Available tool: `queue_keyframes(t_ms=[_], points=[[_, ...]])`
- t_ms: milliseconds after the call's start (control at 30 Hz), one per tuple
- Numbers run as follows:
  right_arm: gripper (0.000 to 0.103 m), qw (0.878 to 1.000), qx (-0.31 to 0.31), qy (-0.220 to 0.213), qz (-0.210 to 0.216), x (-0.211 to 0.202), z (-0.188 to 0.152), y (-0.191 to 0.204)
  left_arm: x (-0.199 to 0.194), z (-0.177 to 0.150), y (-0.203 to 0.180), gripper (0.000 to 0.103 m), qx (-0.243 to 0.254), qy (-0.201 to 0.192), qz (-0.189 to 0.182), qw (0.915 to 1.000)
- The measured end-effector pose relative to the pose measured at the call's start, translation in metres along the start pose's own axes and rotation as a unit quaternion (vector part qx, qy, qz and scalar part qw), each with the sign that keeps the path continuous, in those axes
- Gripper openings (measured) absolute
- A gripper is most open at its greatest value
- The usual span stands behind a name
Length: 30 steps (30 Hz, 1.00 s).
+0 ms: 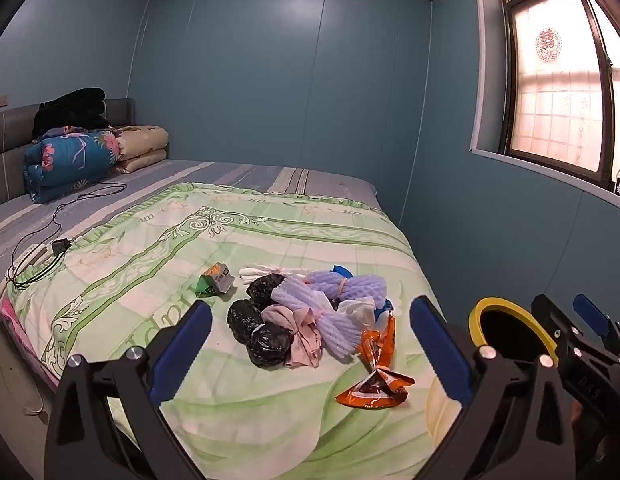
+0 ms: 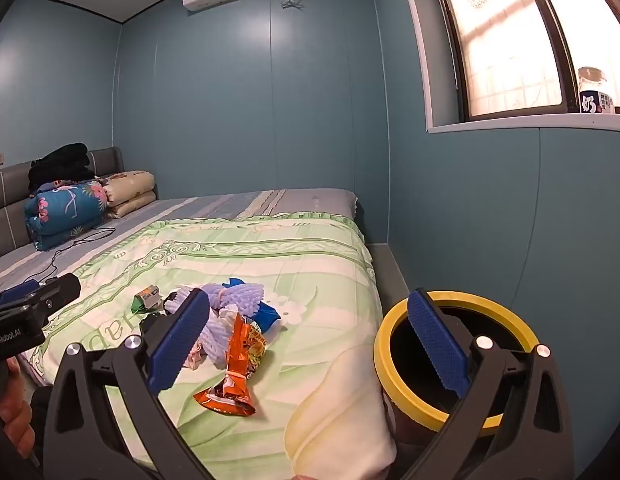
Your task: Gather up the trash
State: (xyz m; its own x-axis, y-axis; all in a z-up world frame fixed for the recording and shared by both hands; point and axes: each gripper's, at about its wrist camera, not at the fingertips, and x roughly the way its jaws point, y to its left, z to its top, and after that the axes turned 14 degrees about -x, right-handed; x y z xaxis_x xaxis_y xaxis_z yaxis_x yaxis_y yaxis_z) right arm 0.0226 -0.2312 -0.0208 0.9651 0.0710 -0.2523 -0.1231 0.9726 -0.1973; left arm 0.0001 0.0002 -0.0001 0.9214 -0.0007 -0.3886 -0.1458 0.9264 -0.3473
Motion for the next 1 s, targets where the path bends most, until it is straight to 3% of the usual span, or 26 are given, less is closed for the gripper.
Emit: queue_keyframes(t_ms=[1000], points=[[0.095, 1.000, 0.005, 0.003, -0.002, 0.0053, -0.0025, -0.0004, 0.0026, -0.0057, -0.0007, 0.096, 0.001, 0.003, -0.001, 1.0000]])
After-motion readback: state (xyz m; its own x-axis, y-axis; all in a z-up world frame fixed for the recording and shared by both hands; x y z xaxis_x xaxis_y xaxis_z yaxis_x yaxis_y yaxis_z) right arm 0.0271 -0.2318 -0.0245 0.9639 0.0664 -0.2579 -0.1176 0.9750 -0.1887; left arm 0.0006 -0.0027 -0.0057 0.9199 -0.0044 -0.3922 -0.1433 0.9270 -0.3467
